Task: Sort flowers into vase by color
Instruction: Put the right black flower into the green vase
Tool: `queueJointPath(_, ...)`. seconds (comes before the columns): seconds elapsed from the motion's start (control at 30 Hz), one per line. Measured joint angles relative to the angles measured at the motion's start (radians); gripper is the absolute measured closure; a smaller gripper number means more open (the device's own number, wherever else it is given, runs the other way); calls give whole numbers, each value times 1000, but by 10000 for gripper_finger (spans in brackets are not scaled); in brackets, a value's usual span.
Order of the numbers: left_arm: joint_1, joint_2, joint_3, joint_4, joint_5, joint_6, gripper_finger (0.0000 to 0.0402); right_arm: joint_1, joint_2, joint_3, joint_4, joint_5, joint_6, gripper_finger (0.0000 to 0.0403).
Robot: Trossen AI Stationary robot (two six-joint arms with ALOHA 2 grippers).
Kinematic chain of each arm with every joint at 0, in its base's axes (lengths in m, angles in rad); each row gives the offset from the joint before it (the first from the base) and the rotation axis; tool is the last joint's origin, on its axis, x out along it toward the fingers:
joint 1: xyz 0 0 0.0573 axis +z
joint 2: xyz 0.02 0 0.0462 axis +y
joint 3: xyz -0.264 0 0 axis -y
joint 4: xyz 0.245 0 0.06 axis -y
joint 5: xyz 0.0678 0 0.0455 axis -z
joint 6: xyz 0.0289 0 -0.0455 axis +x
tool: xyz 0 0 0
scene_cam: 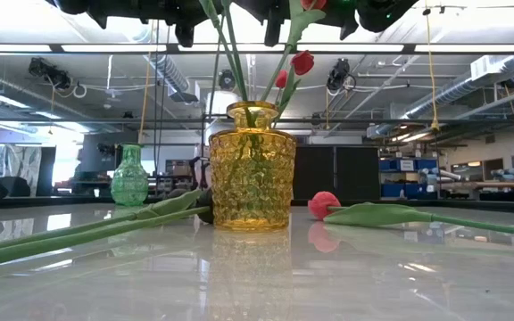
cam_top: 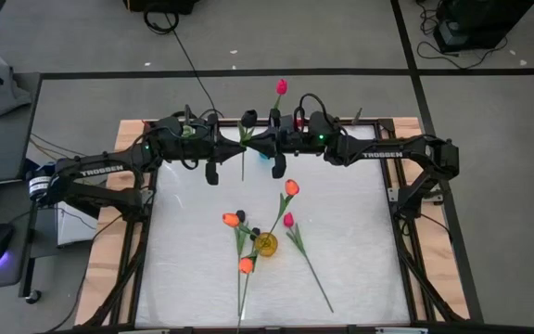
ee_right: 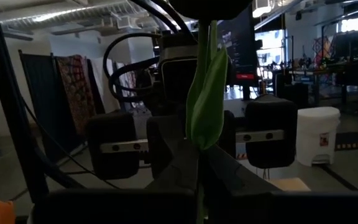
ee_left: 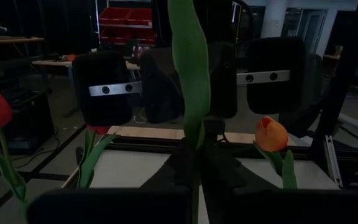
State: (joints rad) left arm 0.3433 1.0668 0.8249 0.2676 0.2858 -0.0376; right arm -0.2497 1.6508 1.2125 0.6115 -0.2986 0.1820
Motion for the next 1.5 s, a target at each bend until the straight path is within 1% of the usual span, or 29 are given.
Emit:
queueJointPath(0.27,1,0,0,-36,-1,0,384,-2,0,-1,-2,20,3,315)
queueJointPath(0.4,1,0,0,-56,-1,0,385,-6,-5,-1,-3,20,0,292)
queueJointPath(0.57,1,0,0,-65,-1,0,385,-12,-19,-1,-3,17,-7,285)
queueJointPath(0.77,1,0,0,-70,-8,0,385,-19,-57,-1,-72,17,-47,284)
queueJointPath(1.03,14,-22,2,-131,-32,22,385,-29,-189,-1,-324,31,-153,284)
queueJointPath(1.13,26,-45,0,-161,-62,32,385,-29,-245,0,-443,47,-181,284)
queueJointPath(1.33,57,-122,0,-246,-115,47,386,-21,-357,0,-673,45,-182,284)
queueJointPath(1.5,82,-192,0,-353,-171,56,386,-10,-439,0,-896,38,-152,285)
